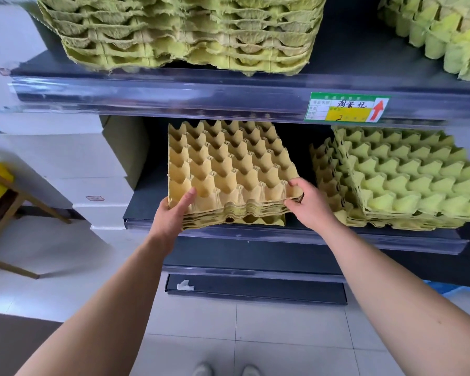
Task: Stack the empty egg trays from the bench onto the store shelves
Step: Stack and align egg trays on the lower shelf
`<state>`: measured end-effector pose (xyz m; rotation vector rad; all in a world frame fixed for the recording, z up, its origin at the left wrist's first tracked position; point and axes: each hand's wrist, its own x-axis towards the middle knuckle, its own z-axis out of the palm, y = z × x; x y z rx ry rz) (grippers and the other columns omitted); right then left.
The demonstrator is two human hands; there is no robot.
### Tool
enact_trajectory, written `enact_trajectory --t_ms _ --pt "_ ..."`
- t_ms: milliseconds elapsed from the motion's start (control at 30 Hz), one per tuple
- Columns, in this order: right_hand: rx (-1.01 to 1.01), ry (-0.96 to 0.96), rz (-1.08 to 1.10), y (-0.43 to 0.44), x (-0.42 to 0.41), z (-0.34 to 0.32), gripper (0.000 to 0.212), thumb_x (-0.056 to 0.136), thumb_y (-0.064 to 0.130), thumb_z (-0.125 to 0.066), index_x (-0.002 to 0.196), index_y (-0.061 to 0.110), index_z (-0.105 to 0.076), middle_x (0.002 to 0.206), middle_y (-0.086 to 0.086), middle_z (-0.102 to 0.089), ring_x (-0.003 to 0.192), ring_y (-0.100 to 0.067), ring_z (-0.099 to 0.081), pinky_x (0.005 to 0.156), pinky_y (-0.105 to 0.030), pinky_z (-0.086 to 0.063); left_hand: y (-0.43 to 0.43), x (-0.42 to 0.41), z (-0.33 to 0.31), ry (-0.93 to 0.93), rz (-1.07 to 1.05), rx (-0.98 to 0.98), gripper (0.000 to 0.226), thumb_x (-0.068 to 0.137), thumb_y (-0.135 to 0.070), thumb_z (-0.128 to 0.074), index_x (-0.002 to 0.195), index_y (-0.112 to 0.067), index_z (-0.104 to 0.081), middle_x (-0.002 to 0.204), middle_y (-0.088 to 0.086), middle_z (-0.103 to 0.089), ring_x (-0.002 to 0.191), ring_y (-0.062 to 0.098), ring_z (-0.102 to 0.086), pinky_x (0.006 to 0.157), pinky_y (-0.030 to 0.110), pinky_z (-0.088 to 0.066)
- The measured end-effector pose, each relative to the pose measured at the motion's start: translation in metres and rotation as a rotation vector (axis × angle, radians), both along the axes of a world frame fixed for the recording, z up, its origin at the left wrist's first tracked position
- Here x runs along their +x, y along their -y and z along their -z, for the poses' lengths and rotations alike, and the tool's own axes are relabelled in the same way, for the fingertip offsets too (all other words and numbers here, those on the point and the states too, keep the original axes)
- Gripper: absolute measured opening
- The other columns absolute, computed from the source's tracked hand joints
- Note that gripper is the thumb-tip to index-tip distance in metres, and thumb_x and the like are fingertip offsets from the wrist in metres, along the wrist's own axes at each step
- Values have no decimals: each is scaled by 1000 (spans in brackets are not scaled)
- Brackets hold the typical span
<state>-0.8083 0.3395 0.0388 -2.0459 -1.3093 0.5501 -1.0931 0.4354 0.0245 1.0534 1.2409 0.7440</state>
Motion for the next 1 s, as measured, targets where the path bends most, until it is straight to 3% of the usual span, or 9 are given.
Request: enact_trajectory --t_ms 100,233,333,433,533,600,700,800,1000 --pt "25 17 -6 0 2 -9 41 88 17 -61 127 17 -50 129 2 -52 85 -10 -49 80 -23 -35 4 5 -7 51 -60 21 62 71 -60 -74 117 -20 -61 104 0 -73 98 21 -69 89 38 -53" --pt "80 -54 -21 3 6 -15 45 89 20 -60 131 25 -47 137 3 -46 111 -11 -46 94 -26 -35 15 12 -15 108 -102 41 32 82 -46 -70 103 -23 -62 99 1 -73 91 21 -69 82 37 -55" --pt "51 -163 -42 0 6 -20 49 89 34 -59 135 36 -40 146 5 -36 130 -15 -36 99 -30 -30 22 14 -13 100 -118 13 44 79 -49 -73 109 -21 -60 103 2 -72 94 23 -69 86 41 -55" --pt "-35 -114 -66 -4 6 -17 53 88 40 -61 137 30 -42 145 3 -38 131 -17 -39 96 -27 -29 27 13 -9 52 -82 -59 82 59 -66 -77 122 -18 -55 108 2 -71 95 23 -69 86 42 -55" --pt "-44 -112 -20 -4 7 -14 56 87 37 -62 138 28 -41 144 2 -40 130 -18 -41 97 -27 -31 29 11 -5 29 -20 -112 97 50 -78 -74 116 -9 -54 105 4 -70 90 25 -69 80 45 -55" --pt "-30 -122 15 -1 6 -14 65 88 34 -63 144 30 -31 149 1 -33 134 -19 -36 102 -32 -32 29 14 -10 54 18 -147 87 61 -78 -68 115 -9 -61 105 8 -72 94 29 -70 85 50 -55" --pt "8 -156 83 8 -3 -18 86 86 35 -65 150 32 -7 157 3 -15 141 -18 -23 109 -37 -26 26 17 -13 100 -8 -182 47 88 -47 -63 115 -9 -63 102 9 -73 96 29 -68 88 50 -54" --pt "-65 -221 167 19 -15 -23 107 82 46 -68 150 22 11 159 0 0 144 -20 -14 113 -37 -20 25 19 -16 174 -25 -244 39 89 -32 -62 123 -12 -60 109 10 -70 100 28 -65 85 47 -55" --pt "-161 -366 161 25 -42 -27 114 68 69 -66 151 15 -10 158 -3 -14 143 -22 -19 114 -42 -21 33 33 -16 221 33 -270 49 82 -40 -71 120 -10 -61 113 16 -67 105 32 -64 83 50 -56"
